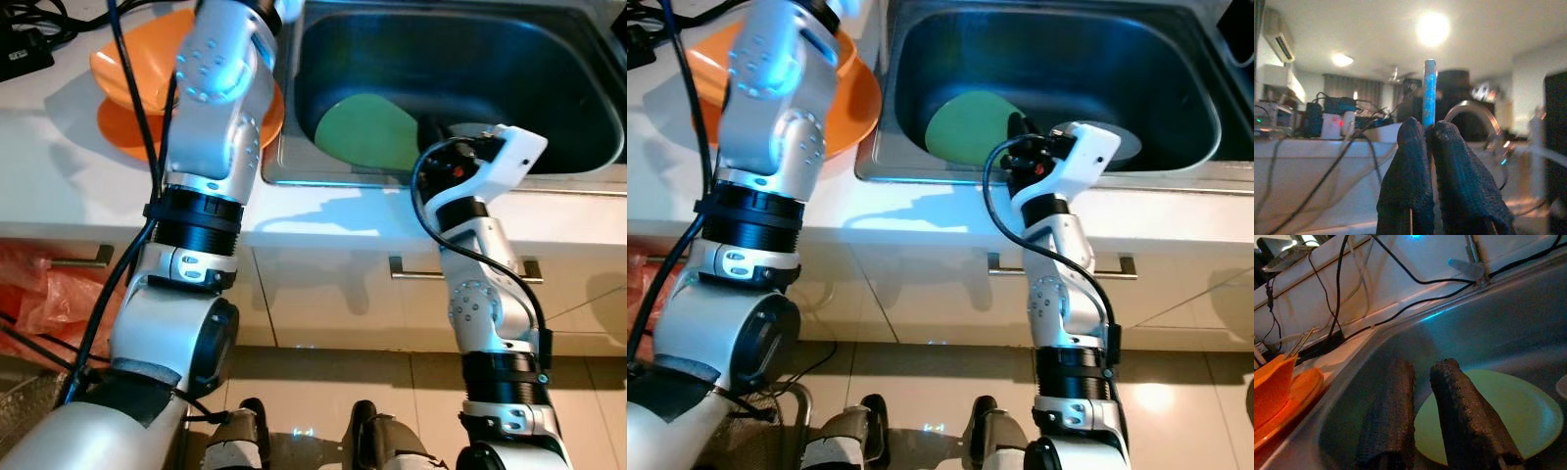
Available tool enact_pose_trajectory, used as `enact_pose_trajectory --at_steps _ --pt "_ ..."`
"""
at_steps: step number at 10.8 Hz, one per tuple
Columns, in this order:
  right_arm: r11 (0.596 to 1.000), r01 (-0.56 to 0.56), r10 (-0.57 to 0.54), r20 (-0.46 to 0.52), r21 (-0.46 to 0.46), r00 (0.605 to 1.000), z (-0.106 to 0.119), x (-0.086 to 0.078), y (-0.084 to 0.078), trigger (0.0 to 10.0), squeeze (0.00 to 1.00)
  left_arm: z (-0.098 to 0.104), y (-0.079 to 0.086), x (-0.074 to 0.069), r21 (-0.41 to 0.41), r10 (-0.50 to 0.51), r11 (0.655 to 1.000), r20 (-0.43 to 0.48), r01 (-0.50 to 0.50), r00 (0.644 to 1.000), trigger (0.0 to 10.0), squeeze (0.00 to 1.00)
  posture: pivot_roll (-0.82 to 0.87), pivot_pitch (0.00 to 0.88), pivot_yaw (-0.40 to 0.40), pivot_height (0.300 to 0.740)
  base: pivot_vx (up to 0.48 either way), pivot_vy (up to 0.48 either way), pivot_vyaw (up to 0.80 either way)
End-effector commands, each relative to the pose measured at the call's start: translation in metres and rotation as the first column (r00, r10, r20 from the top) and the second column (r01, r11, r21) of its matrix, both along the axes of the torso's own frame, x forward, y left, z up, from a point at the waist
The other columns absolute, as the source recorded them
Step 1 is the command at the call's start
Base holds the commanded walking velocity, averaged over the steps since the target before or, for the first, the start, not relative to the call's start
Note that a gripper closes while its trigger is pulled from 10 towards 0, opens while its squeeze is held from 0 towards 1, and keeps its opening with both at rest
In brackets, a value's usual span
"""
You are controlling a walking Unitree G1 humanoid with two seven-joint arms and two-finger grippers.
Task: Kitchen organization
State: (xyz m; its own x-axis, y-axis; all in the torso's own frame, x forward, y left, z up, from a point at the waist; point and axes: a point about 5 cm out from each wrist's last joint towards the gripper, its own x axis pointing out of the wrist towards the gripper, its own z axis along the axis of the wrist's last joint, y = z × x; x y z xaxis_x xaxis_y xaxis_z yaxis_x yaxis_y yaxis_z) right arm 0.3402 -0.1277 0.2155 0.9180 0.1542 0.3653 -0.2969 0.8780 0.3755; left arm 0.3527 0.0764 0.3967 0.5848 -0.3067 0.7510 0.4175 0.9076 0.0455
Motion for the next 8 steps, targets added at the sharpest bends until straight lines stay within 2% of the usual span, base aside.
enact_pose_trajectory --at_steps 1,3,5,6,7,8 --pt "1.000 -0.019 0.020 -0.037 0.007 0.999 -0.009 0.001 0.003 10.0 0.00 -0.012 0.002 0.002 -0.039 -0.045 0.998 -0.043 0.043 0.998 10.0 0.00 0.03 0.173 -0.017 0.740 0.000 0.000 0.00" --pt "1.000 -0.027 0.027 -0.030 0.005 0.999 -0.008 0.003 0.004 10.0 0.00 -0.040 0.011 0.009 -0.204 -0.171 0.970 -0.167 0.136 0.971 10.0 0.00 0.02 0.169 -0.014 0.740 0.000 0.000 0.00" --pt "0.999 -0.038 0.038 -0.016 0.001 0.999 -0.006 0.003 0.005 10.0 0.00 -0.065 0.012 0.010 -0.250 -0.223 0.954 -0.235 0.163 0.946 10.0 0.00 0.02 0.167 -0.009 0.740 0.000 0.000 0.00" --pt "0.999 -0.041 0.041 -0.016 0.003 0.999 -0.006 0.003 0.005 10.0 0.58 -0.068 0.012 0.009 -0.258 -0.229 0.952 -0.242 0.165 0.943 10.0 0.00 0.02 0.164 -0.008 0.740 0.000 0.000 0.00" --pt "0.999 -0.044 0.045 -0.012 0.004 0.999 -0.006 0.004 0.006 10.0 1.00 -0.070 0.013 0.009 -0.267 -0.236 0.949 -0.252 0.167 0.939 10.0 0.00 0.02 0.160 -0.004 0.740 0.000 0.000 0.00" --pt "0.999 -0.048 0.048 -0.002 0.003 0.999 -0.003 0.004 0.006 10.0 1.00 -0.070 0.011 0.008 -0.260 -0.239 0.950 -0.255 0.172 0.937 10.0 0.00 0.02 0.157 0.000 0.740 0.000 0.000 0.00"
